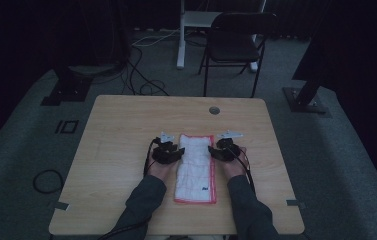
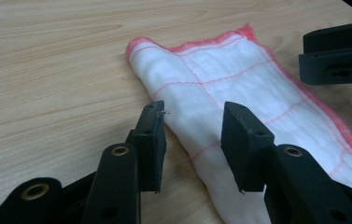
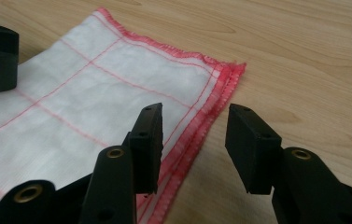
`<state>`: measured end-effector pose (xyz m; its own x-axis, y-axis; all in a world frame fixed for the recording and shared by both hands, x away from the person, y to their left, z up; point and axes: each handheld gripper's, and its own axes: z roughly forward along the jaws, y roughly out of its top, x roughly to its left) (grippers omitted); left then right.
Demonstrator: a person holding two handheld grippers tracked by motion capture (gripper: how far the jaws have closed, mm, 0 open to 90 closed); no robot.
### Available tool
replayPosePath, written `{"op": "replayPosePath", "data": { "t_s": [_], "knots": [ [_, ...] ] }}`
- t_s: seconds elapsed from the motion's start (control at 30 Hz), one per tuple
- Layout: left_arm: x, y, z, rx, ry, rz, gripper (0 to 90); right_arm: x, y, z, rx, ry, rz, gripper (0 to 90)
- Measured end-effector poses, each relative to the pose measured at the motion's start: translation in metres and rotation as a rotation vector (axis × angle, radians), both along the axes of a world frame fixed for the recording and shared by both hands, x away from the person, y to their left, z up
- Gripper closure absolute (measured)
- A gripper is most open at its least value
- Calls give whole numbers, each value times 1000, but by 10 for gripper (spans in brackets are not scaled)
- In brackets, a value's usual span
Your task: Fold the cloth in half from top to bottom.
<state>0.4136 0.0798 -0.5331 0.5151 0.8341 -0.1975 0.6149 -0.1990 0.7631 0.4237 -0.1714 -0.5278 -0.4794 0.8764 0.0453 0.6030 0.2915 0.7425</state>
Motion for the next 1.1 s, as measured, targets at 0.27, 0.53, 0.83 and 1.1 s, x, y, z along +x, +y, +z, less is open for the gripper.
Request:
{"op": "replayPosePath", "data": {
  "t_s": [0.27, 0.53, 0.83, 1.1],
  "knots": [
    [12, 0, -1, 10, 13, 34, 599, 13, 7, -6, -10, 29, -20, 570],
    [18, -6, -8, 39, 37, 46, 599, 21, 11, -9, -19, 56, -29, 573],
    [19, -10, -9, 63, 33, 51, 594, 22, 11, -9, -13, 74, -25, 608],
    [22, -15, -4, 89, 87, 26, 772, 25, 13, -9, 27, 97, 6, 812]
  ]
}}
